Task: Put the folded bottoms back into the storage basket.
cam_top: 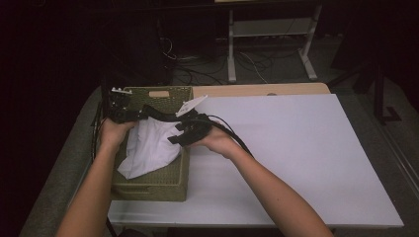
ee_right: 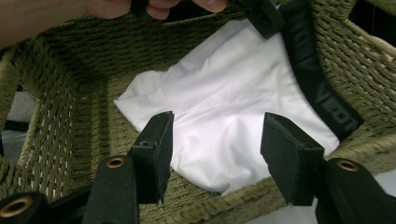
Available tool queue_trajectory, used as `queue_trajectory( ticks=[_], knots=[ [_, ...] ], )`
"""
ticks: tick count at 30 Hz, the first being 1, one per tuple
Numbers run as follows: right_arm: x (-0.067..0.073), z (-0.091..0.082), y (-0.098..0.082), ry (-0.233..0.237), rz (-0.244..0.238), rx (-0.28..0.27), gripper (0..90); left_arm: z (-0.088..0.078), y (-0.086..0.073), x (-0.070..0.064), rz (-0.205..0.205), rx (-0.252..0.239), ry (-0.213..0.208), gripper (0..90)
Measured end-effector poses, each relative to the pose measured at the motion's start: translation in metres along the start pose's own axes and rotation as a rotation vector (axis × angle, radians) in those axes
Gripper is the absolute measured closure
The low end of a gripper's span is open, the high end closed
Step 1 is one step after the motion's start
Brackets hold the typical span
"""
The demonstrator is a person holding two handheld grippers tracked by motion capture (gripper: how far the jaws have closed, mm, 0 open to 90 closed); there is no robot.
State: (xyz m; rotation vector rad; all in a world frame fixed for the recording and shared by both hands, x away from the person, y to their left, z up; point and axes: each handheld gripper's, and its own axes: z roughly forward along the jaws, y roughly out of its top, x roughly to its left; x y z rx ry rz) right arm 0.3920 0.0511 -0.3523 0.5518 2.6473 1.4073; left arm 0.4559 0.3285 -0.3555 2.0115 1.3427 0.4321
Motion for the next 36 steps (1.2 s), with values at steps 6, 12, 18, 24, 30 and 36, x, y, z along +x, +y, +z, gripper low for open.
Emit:
queue_trajectory(
  ticks=[6,12,18,24,30,36],
  knots=[
    [-0.006,-0.007,-0.002,-0.005,0.017,-0.013,42.7,-0.006,0.002,-0.004,0.001,-0.025,-0.012,38.1],
    [-0.010,-0.018,-0.002,-0.019,0.028,-0.033,38.9,-0.011,0.004,-0.014,0.006,-0.043,-0.076,28.0],
    [-0.017,-0.030,-0.005,-0.037,0.030,-0.040,35.7,-0.016,0.003,-0.031,0.032,-0.047,-0.112,23.3],
    [-0.025,-0.046,-0.013,-0.044,0.043,-0.040,31.2,-0.023,0.005,-0.053,0.066,-0.075,-0.166,19.8],
    [-0.029,-0.068,-0.022,-0.061,0.023,-0.035,22.8,-0.032,0.001,-0.081,0.115,-0.122,-0.236,14.0],
    [-0.033,-0.093,-0.035,-0.082,0.030,-0.026,17.0,-0.037,-0.009,-0.106,0.162,-0.152,-0.277,7.1]
  ],
)
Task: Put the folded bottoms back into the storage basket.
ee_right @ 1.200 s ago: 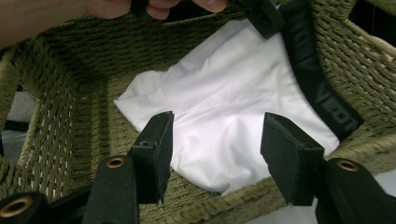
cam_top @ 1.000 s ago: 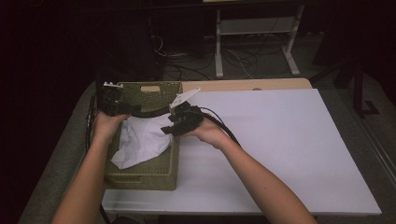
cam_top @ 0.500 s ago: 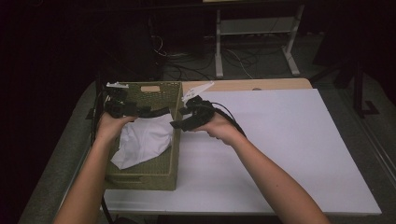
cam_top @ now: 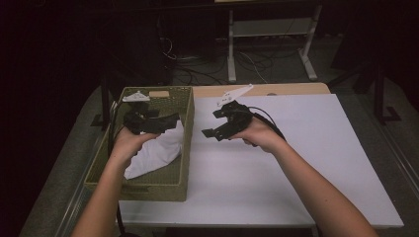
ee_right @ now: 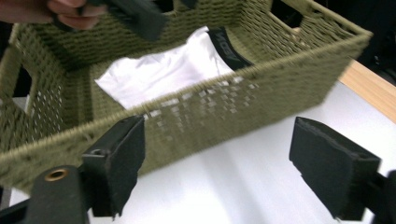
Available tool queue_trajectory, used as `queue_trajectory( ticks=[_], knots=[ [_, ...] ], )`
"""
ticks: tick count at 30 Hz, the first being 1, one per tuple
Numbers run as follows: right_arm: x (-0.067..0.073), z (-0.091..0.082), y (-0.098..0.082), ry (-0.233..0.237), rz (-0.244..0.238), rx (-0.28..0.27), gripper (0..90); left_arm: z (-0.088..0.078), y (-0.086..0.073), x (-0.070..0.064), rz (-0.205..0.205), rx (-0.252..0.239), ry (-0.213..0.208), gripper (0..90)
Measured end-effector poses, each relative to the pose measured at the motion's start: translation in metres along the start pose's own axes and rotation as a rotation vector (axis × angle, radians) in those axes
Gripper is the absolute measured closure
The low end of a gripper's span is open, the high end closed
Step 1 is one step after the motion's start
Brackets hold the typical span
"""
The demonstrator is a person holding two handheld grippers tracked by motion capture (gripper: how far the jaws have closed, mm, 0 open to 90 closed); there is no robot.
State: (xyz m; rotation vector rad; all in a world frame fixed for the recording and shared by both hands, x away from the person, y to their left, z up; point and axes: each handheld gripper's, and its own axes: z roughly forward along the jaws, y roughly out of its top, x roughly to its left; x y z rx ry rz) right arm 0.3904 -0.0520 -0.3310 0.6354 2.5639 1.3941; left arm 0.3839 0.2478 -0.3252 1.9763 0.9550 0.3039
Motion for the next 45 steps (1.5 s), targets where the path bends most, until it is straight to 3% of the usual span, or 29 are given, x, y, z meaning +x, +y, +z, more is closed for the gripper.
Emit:
queue_trajectory(
  ticks=[7,19,26,34,45],
  knots=[
    [-0.006,-0.027,-0.017,-0.011,0.021,-0.034,14.1,0.001,-0.002,-0.025,0.052,0.005,-0.045,0.0],
    [-0.005,-0.078,-0.053,-0.044,0.047,-0.063,4.5,-0.007,-0.007,-0.063,0.132,0.004,-0.108,0.0],
    [-0.003,-0.109,-0.077,-0.094,0.065,-0.069,2.9,-0.007,-0.015,-0.079,0.156,-0.016,-0.148,0.0],
    [0.000,-0.138,-0.107,-0.141,0.084,-0.066,1.5,-0.008,-0.027,-0.089,0.187,-0.013,-0.184,0.0],
    [0.003,-0.168,-0.147,-0.168,0.136,-0.092,1.2,-0.007,-0.038,-0.091,0.189,-0.027,-0.211,0.0]
  ],
)
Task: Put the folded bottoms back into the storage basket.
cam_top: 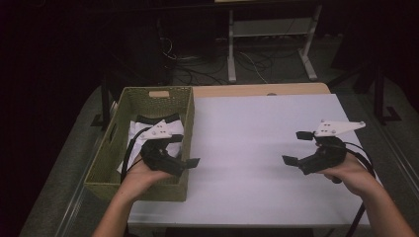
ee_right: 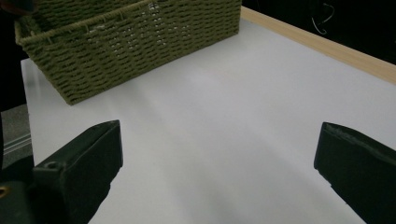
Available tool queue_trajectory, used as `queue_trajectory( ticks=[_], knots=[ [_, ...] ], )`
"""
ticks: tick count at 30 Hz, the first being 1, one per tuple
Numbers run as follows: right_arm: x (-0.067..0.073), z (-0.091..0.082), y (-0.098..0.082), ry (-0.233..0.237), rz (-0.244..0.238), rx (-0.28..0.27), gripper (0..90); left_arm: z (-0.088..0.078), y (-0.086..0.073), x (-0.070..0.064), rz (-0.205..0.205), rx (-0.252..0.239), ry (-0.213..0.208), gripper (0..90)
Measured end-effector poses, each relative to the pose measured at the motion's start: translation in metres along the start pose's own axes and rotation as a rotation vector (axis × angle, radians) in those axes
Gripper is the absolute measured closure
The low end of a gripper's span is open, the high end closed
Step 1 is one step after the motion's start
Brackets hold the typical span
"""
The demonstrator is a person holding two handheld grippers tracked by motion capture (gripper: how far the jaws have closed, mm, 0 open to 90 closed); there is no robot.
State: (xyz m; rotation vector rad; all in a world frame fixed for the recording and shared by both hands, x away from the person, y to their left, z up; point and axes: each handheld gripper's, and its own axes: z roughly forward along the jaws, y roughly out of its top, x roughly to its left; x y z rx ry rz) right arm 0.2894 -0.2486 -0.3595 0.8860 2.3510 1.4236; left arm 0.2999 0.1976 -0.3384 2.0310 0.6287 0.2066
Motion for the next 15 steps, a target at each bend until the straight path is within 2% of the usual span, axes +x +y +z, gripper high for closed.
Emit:
queue_trajectory(
  ticks=[10,15],
  knots=[
    [-0.005,-0.013,-0.022,-0.008,0.022,-0.001,1.2,-0.003,-0.005,-0.001,0.006,-0.003,-0.005,0.0],
    [-0.006,-0.013,-0.025,-0.010,0.028,-0.001,1.2,-0.003,-0.005,-0.002,0.008,-0.003,-0.005,0.0]
  ],
)
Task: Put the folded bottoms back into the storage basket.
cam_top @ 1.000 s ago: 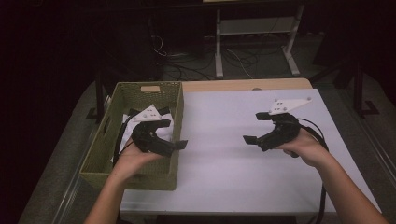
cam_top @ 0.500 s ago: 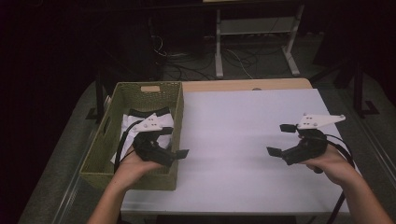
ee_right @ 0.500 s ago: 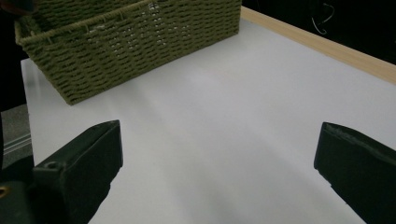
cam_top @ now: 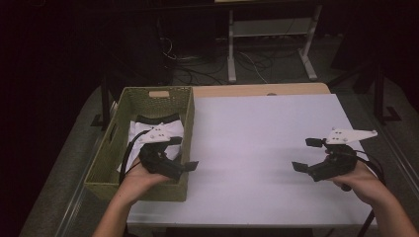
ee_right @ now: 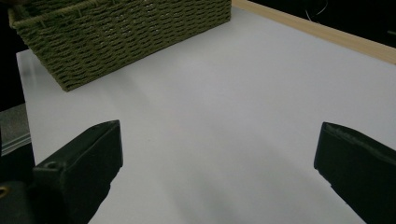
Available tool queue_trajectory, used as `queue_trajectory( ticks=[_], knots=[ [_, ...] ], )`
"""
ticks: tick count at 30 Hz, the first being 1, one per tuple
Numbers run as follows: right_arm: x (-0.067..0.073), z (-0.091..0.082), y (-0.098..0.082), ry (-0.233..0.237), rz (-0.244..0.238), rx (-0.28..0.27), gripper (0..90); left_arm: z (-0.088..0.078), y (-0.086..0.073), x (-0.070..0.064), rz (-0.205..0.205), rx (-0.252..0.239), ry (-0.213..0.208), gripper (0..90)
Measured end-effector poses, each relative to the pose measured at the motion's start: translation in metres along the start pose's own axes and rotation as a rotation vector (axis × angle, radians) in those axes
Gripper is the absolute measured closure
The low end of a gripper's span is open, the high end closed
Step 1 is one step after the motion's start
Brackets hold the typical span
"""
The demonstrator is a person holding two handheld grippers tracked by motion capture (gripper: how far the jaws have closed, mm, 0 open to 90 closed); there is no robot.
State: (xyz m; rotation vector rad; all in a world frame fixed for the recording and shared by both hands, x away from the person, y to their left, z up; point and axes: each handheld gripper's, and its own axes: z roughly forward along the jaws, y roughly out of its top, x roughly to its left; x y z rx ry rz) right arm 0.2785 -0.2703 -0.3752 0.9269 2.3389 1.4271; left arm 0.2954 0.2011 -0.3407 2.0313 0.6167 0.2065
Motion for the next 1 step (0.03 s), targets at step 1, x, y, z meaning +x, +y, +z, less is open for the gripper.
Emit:
queue_trajectory(
  ticks=[1],
  knots=[
    [0.0002,0.0000,0.0005,0.001,-0.001,-0.002,1.2,0.0002,0.0000,0.0000,0.000,0.001,0.000,0.0]
  ],
)
